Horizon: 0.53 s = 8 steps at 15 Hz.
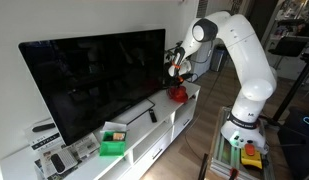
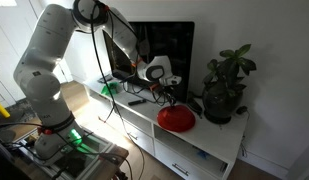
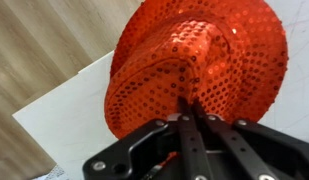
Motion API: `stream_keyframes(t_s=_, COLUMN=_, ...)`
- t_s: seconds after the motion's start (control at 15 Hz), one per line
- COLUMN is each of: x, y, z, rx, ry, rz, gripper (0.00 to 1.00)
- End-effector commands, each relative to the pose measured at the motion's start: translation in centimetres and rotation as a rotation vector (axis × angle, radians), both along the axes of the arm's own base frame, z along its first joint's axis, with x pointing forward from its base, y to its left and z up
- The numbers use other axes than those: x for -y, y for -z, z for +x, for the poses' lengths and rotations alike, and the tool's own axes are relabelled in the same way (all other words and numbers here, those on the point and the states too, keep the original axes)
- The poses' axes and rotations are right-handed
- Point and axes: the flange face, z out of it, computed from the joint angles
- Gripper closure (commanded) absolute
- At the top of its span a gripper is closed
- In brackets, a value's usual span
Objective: Hang the red hat on the right corner of the TV
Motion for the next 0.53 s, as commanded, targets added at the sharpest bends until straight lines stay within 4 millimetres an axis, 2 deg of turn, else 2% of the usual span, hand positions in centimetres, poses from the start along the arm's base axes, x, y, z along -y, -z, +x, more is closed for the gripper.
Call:
stream_keyframes(t_s=0.0, x=0.4, y=-5.7, z=-4.3, rx=0.068, ry=0.032, rz=-0.006, gripper=0.99)
stream_keyframes(t_s=0.2, x=0.0, y=-10.4, z=-6.7, rx=0.162, ry=-0.032, rz=-0.051, gripper=0.99)
stream_keyframes(t_s=0.47, x=-1.1, y=-16.4, z=-9.0, rx=0.298, ry=-0.196, rz=-0.166, gripper=0.99)
